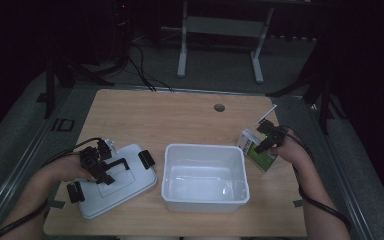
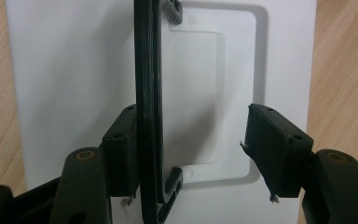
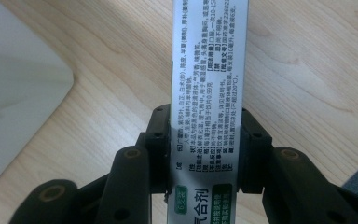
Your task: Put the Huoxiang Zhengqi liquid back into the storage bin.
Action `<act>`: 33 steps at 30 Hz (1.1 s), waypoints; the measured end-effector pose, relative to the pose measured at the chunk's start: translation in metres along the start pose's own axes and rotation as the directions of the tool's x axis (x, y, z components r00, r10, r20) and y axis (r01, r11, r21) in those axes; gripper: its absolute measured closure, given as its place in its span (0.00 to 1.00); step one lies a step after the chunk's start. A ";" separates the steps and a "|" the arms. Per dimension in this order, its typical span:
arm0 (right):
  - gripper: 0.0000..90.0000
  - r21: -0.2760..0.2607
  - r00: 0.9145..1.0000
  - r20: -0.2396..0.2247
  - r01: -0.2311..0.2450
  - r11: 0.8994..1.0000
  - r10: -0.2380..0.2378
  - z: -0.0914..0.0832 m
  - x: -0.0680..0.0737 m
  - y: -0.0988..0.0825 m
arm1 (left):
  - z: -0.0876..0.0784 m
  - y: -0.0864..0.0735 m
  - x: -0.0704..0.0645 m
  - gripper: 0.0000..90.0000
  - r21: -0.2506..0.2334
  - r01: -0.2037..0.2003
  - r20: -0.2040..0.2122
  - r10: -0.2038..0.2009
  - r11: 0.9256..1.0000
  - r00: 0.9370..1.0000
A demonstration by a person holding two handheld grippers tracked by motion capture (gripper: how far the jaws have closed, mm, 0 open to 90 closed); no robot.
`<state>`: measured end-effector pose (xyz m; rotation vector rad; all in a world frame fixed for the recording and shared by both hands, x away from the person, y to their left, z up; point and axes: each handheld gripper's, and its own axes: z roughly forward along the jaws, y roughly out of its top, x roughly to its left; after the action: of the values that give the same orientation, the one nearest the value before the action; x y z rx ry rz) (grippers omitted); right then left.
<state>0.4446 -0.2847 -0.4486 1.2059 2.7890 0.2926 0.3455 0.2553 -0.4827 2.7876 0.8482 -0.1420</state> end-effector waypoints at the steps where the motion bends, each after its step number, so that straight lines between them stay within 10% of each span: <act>1: 0.71 0.000 1.000 0.000 0.000 1.000 0.000 0.000 0.000 0.000 | 0.000 0.000 0.000 0.44 0.000 0.000 0.000 0.000 1.000 1.000; 33: 0.71 -0.109 0.984 0.081 0.166 0.980 -0.157 -0.110 0.042 0.001 | -0.005 0.001 -0.003 0.44 0.005 -0.013 -0.009 0.013 1.000 1.000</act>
<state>0.3995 -0.2686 -0.3414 0.9394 2.7440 0.3829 0.3438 0.2542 -0.4773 2.8001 0.8327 -0.1296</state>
